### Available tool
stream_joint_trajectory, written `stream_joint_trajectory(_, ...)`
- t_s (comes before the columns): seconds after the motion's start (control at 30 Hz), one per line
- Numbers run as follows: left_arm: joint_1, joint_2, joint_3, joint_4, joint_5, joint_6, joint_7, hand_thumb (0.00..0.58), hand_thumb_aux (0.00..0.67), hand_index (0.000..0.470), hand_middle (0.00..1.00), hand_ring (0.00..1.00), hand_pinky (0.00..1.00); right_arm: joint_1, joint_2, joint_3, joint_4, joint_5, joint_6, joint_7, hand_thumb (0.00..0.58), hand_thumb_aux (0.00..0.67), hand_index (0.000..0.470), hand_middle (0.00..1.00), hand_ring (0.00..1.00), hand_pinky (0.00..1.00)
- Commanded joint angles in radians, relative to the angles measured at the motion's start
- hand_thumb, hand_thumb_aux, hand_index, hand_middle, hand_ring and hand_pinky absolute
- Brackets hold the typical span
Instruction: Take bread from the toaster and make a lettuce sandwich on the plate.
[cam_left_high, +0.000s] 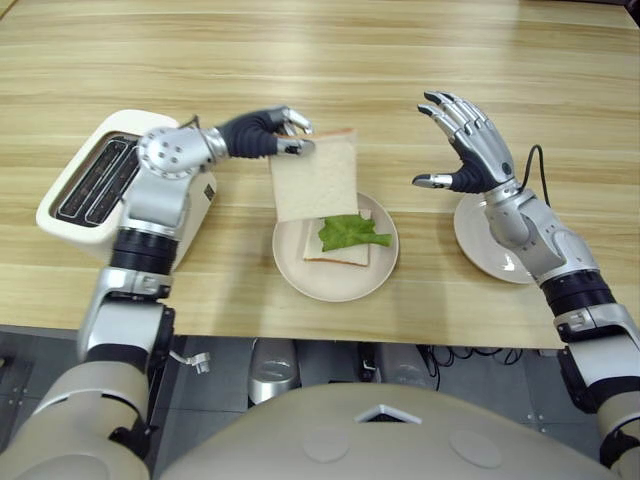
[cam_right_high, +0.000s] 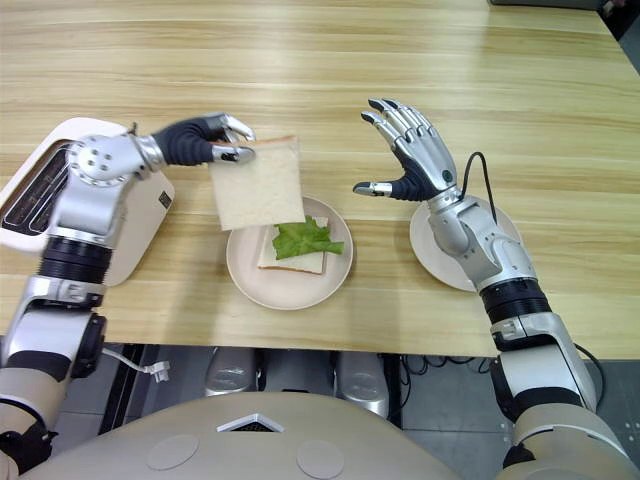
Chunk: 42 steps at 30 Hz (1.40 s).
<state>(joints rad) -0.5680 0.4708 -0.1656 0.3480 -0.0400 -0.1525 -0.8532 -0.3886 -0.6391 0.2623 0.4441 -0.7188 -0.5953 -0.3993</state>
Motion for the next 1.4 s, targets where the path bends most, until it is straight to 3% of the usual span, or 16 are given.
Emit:
stream_joint_trajectory(0.03, -0.007, -0.048, -0.043, 0.151, 0.049, -0.082, 0.013, 0.580, 0.670, 0.460, 1.00, 1.00, 1.00, 0.017, -0.011, -0.018, -0.010, 0.018, -0.008, 0.025, 0.000, 0.000, 0.000, 0.00, 0.00, 0.00)
stream_joint_trajectory(0.27, -0.032, -0.122, -0.057, 0.386, 0.081, -0.198, 0.023, 0.580, 0.670, 0.460, 1.00, 1.00, 1.00, 0.032, -0.018, -0.032, -0.042, 0.026, -0.016, 0.050, 0.000, 0.000, 0.000, 0.00, 0.00, 0.00)
stream_joint_trajectory(0.67, -0.089, -0.214, -0.053, 0.619, 0.091, -0.278, 0.006, 0.580, 0.670, 0.460, 1.00, 1.00, 1.00, 0.048, -0.026, -0.042, -0.067, 0.028, -0.035, 0.078, 0.000, 0.000, 0.000, 0.00, 0.00, 0.00)
stream_joint_trajectory(0.77, -0.112, -0.221, -0.048, 0.672, 0.098, -0.300, 0.022, 0.580, 0.670, 0.460, 1.00, 1.00, 1.00, 0.059, -0.030, -0.028, -0.083, 0.026, -0.070, 0.100, 0.000, 0.000, 0.000, 0.00, 0.00, 0.00)
stream_joint_trajectory(1.03, -0.161, -0.238, -0.081, 0.805, 0.181, -0.339, 0.108, 0.580, 0.670, 0.460, 1.00, 1.00, 1.00, 0.128, -0.084, 0.104, -0.175, -0.081, -0.292, 0.187, 0.000, 0.000, 0.000, 0.00, 0.00, 0.00)
stream_joint_trajectory(1.4, -0.168, -0.241, -0.121, 0.873, 0.292, -0.358, 0.209, 0.580, 0.670, 0.460, 1.00, 1.00, 1.00, 0.167, -0.092, 0.160, -0.290, -0.217, -0.306, 0.268, 0.000, 0.000, 0.000, 0.00, 0.00, 0.00)
